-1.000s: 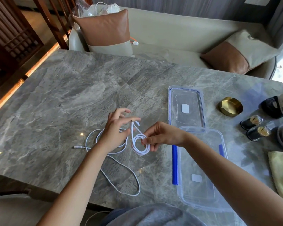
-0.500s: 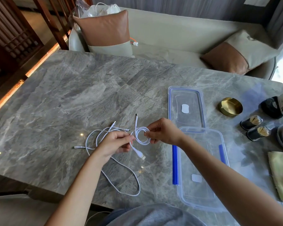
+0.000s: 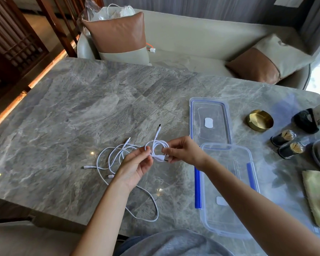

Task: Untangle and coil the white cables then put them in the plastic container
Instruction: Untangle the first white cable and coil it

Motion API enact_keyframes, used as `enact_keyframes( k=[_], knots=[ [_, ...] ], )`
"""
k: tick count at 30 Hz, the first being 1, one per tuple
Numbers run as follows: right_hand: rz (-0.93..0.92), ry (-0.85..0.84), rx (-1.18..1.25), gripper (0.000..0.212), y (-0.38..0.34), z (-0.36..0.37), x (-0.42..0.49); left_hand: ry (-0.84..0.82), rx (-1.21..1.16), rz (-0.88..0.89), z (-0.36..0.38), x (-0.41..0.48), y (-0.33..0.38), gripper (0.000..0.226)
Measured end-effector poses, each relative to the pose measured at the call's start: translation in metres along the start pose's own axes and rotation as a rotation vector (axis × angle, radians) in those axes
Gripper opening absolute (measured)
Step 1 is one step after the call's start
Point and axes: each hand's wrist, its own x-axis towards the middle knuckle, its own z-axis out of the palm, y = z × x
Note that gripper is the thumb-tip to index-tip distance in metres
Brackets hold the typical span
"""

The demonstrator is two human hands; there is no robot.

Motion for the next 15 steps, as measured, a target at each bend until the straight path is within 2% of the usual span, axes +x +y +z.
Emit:
enact_keyframes(
  k=[7, 12, 15],
  knots=[
    [0.021, -0.004, -0.02, 0.011, 0.001, 0.002, -0.001, 0.006, -0.152, -0.079, -0.001, 0.002, 0.005, 0.007],
    [0.024, 0.001, -0.042, 0.012, 0.002, 0.007, -0.002, -0.051, 0.139, 0.034, -0.005, 0.001, 0.006, 0.027],
    [0.021, 0.013, -0.032, 0.007, 0.0, 0.011, -0.001, -0.052, 0.323, 0.156, -0.003, 0.002, 0.006, 0.031]
  ],
)
